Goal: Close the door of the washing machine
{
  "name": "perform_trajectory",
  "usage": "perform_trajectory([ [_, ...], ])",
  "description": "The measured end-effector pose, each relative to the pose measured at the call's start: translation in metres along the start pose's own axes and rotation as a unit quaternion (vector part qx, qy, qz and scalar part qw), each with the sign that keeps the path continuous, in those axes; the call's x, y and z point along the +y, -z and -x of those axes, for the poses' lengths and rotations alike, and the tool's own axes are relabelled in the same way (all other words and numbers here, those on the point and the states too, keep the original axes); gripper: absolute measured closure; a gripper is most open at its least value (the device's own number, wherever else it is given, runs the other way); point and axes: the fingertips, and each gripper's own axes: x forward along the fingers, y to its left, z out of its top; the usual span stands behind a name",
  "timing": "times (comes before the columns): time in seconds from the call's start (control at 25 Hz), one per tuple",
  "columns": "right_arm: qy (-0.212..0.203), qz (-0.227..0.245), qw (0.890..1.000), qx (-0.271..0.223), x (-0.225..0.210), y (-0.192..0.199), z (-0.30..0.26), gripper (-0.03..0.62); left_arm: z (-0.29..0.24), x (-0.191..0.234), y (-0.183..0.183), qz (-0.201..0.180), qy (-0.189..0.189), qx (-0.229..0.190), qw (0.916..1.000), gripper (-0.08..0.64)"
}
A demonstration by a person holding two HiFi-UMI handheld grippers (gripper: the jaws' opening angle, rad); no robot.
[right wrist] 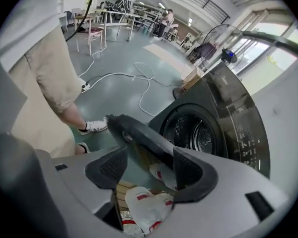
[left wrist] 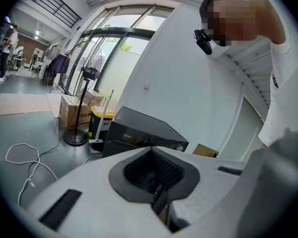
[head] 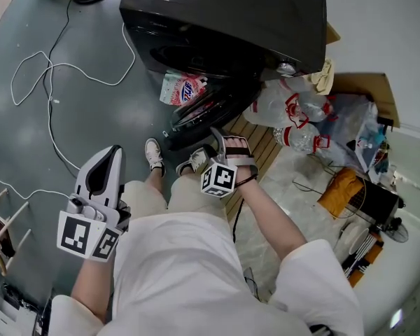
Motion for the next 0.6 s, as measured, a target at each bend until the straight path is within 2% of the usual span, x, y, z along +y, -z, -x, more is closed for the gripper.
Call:
perform_trajectory([
  [0.12,0.017,0.003,1.0,-0.001,-0.011,-0.007,-0.008,0.331,0.004,0.003,0.004,0.006,-0.008,0.0,0.9999,0.556],
  [0.28,0.041,-0.006,0.999,-0.018,-0.035,-0.026,-0.011,0.325,0.012,0.007,0.008,0.012,-0.019,0.001,0.9997,0.555],
  [0.48,0.043,0.0,0.999,-0.001,-0.052,-0.027,-0.037,0.322,0.021,0.015,0.01,0.015,-0.035,-0.002,0.9993,0.555],
  [0.6,0.06,-0.022,0.998,-0.011,-0.066,-0.032,-0.043,0.342,0.027,0.02,0.013,0.017,-0.043,-0.001,0.9989,0.555],
])
